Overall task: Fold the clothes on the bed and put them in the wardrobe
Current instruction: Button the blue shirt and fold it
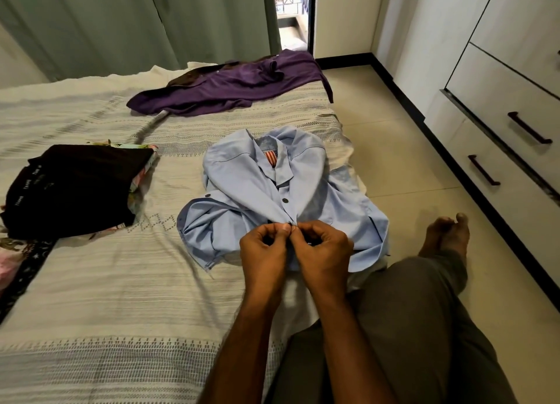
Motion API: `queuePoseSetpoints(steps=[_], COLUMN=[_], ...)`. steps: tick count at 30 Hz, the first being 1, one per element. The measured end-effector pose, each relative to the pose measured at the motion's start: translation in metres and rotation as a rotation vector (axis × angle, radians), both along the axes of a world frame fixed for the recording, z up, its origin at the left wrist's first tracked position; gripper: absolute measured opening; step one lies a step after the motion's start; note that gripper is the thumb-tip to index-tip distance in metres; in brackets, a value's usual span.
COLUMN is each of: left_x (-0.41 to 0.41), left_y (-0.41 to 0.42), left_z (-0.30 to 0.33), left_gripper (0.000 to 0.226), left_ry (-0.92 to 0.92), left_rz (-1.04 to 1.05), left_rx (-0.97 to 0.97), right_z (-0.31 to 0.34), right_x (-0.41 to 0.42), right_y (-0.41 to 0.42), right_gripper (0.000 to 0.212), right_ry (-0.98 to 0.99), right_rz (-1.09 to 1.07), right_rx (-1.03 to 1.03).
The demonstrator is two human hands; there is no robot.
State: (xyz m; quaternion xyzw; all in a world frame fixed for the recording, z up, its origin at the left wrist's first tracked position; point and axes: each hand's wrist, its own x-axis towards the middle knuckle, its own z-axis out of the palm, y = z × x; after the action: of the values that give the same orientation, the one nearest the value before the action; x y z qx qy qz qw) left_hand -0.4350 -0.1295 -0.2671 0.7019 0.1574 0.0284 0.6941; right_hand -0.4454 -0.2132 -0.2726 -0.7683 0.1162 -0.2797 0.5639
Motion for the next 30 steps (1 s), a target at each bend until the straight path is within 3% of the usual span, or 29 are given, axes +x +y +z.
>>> queuePoseSetpoints(steps=[7,12,17,24,30], left_x=[0.000,0.002,0.001,0.001,0.000], left_y=[0.000,0.008,0.020,0.005,0.000], left_z=[0.002,0.007,0.012,0.007,0.010], left_gripper=[0.010,0.015,0.016,0.017,0.011], left_ry=[0.009,0.020,0.007,0.002,-0.060], left_rz=[-0.033,-0.185,-0.292,0.059,0.044], left_rx=[-0.061,-0.040,0.015,0.032,0.135], right_z=[-0.004,-0.013,-0.014,-0.007,-0.002], right_x=[0.002,0.005,0.005,0.001,-0.001], right_y=[-0.002,-0.009,-0.011,-0.004,-0.001], right_gripper=[0.011,0.019,0.015,0.006,0.006], right_ry=[0.073,0.125,0.127,0.021,-0.021], right_rz=[0.044,0.146,0.149,-0.045,0.014], right_rx=[0.136,0.253,0.203,0.057,-0.007])
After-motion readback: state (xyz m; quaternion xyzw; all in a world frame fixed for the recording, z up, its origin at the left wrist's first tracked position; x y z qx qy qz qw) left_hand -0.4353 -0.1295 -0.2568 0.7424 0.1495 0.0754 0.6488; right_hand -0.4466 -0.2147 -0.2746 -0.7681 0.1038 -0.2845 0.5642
